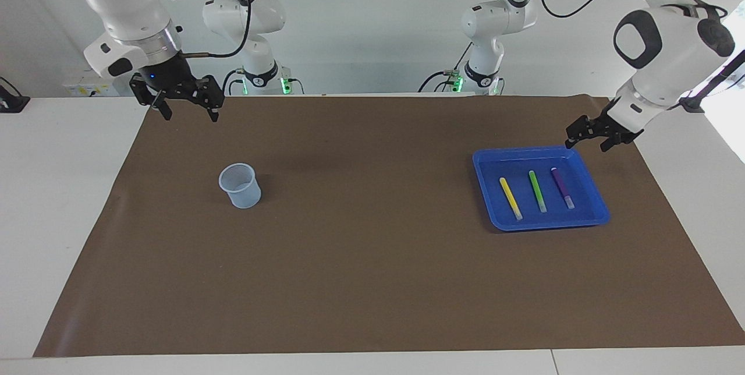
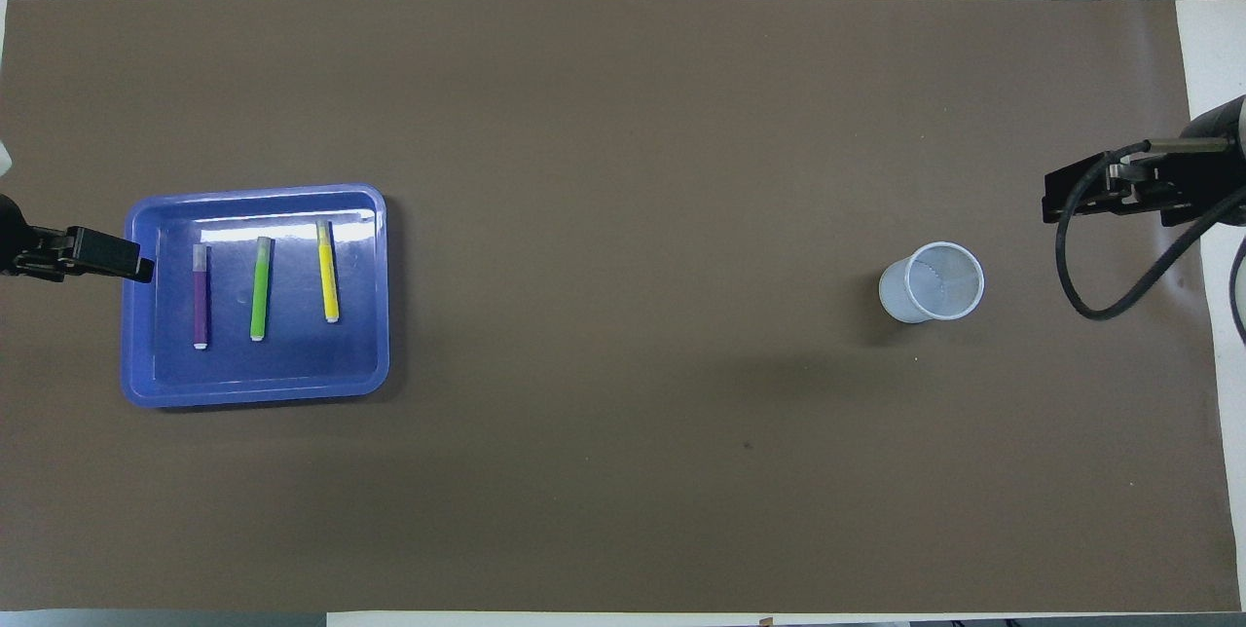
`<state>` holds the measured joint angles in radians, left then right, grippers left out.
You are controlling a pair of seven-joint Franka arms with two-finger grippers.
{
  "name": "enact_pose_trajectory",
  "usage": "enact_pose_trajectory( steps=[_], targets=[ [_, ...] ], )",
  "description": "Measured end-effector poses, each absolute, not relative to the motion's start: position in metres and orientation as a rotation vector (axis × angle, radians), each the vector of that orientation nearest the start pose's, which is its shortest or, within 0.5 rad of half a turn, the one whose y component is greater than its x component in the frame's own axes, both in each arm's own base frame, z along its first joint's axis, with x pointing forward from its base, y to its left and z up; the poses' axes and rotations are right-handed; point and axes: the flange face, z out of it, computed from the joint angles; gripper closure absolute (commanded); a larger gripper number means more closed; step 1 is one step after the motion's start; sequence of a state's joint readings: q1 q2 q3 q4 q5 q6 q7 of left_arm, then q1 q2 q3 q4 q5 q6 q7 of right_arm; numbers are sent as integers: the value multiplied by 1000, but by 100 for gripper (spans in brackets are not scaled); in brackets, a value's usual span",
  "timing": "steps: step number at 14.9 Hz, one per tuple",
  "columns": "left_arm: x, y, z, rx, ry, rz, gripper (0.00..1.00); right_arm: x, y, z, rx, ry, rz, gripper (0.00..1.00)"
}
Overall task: Transfer and insert pens with both arms
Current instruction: 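Move the left gripper over the purple pen in the blue tray, then grasp the purple pen with the left gripper and lift it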
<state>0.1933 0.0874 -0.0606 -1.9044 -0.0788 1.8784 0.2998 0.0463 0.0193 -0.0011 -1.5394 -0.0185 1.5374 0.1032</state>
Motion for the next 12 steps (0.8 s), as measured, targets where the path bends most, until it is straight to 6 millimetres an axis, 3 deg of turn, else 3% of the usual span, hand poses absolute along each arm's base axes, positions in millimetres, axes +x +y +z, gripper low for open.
enact_pose_trajectory(
  steps=[3,5,12],
  targets=[
    [578,79,375,-3231,263,137,2,557,23,626,-3160,92,31,0],
    [578,82,347,-3229,287,133,5,557,23,626,-3160,92,31,0],
    [586,84,325,-3169,364,100,16,557,23,626,-3160,92,31,0]
  ],
)
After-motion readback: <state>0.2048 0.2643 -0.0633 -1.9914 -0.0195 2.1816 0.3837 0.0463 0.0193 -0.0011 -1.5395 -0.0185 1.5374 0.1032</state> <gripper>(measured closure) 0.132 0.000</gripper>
